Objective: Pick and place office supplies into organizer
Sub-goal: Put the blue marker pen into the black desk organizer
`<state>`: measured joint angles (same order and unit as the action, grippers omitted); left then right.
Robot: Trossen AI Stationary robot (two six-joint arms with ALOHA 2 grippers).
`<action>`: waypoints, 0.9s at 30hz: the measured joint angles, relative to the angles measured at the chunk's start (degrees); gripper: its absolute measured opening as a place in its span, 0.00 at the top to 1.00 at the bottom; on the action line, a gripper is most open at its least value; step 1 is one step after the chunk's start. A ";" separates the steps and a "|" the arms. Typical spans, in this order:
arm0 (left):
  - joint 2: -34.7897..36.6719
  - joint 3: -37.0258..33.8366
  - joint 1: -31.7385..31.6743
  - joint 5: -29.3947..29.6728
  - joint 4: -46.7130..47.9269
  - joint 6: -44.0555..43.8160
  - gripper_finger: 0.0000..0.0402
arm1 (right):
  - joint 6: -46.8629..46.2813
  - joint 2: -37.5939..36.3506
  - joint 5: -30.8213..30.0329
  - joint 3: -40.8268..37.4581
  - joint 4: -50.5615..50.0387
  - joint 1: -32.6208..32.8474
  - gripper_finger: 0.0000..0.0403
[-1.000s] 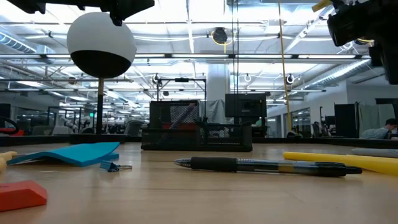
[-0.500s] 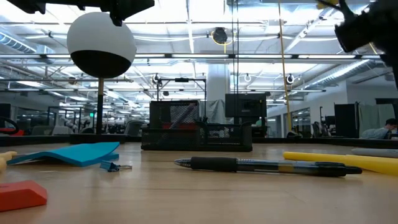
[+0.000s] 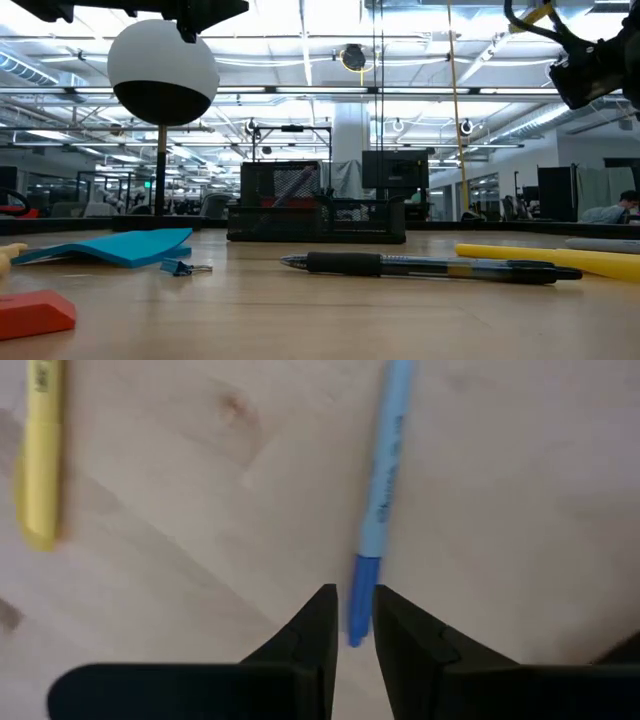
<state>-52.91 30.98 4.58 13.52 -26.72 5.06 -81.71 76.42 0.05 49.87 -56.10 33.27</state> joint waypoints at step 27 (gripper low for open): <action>-0.12 0.00 0.00 0.00 0.16 -0.11 0.42 | -1.72 0.02 1.53 -8.91 11.75 0.22 0.86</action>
<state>-53.04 30.98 4.58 13.52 -26.56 4.95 -83.43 76.44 1.58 40.96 -44.34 33.50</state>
